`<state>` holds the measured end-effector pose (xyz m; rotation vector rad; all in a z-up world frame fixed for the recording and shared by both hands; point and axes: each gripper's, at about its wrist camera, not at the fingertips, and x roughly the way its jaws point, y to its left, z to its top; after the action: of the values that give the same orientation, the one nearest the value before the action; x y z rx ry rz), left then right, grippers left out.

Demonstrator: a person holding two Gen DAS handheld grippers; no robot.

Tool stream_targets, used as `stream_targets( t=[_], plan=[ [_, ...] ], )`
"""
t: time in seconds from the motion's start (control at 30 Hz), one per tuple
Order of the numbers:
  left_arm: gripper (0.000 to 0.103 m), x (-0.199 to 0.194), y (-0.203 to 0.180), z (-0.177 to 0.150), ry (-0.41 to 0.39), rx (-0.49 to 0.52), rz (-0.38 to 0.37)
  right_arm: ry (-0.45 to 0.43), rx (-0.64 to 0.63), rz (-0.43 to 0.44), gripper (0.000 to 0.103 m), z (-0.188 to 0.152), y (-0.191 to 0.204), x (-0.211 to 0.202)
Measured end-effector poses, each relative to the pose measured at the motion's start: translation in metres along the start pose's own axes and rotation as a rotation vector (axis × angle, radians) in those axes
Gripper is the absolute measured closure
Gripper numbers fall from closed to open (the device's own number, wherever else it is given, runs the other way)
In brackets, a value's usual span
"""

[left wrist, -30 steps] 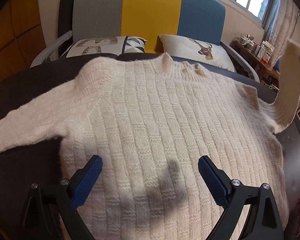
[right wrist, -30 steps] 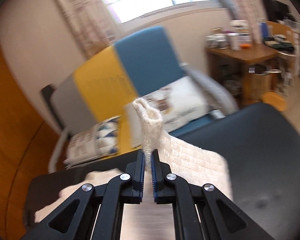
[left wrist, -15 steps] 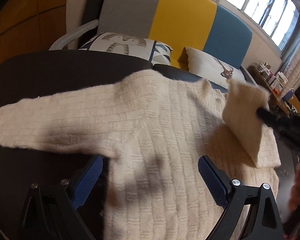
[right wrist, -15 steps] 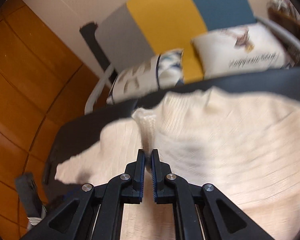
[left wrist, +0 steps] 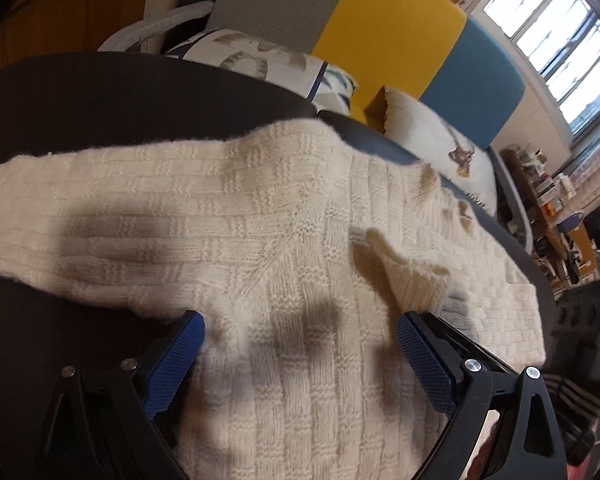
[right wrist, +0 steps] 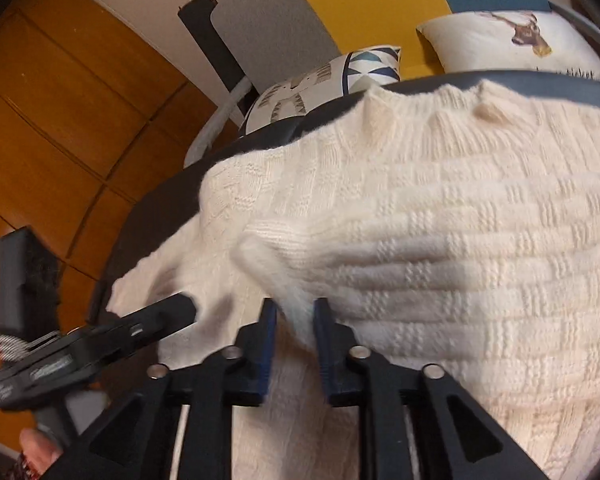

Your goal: Fold clothes

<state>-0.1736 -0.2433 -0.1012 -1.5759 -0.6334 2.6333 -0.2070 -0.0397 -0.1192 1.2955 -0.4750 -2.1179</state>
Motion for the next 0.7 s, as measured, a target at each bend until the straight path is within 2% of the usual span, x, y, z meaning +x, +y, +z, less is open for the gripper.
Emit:
stream_targets(
  t=[0.1,0.2,0.43,0.5,0.63,0.7],
  plan=[
    [0.004,0.008,-0.006,0.0,0.017,0.021,0.034,0.005,0.015,0.025,0.079,-0.006,-0.004,-0.015],
    [0.002,0.01,-0.008,0.0,0.013,0.021,0.047,-0.013,-0.049,-0.025,0.079,-0.016,-0.004,-0.039],
    [0.002,0.009,-0.015,0.004,0.013,-0.007,0.097,-0.035,-0.263,-0.392,0.08,-0.05,-0.023,-0.097],
    [0.002,0.011,-0.02,0.003,0.018,-0.001,0.155,-0.037,-0.264,-0.443,0.08,-0.061,-0.035,-0.11],
    [0.002,0.021,-0.031,-0.003,0.028,0.029,0.313,-0.019,-0.213,-0.479,0.08,-0.074,-0.055,-0.12],
    [0.002,0.023,-0.034,-0.004,0.016,0.02,0.341,-0.024,-0.2,-0.482,0.08,-0.08,-0.06,-0.121]
  ],
)
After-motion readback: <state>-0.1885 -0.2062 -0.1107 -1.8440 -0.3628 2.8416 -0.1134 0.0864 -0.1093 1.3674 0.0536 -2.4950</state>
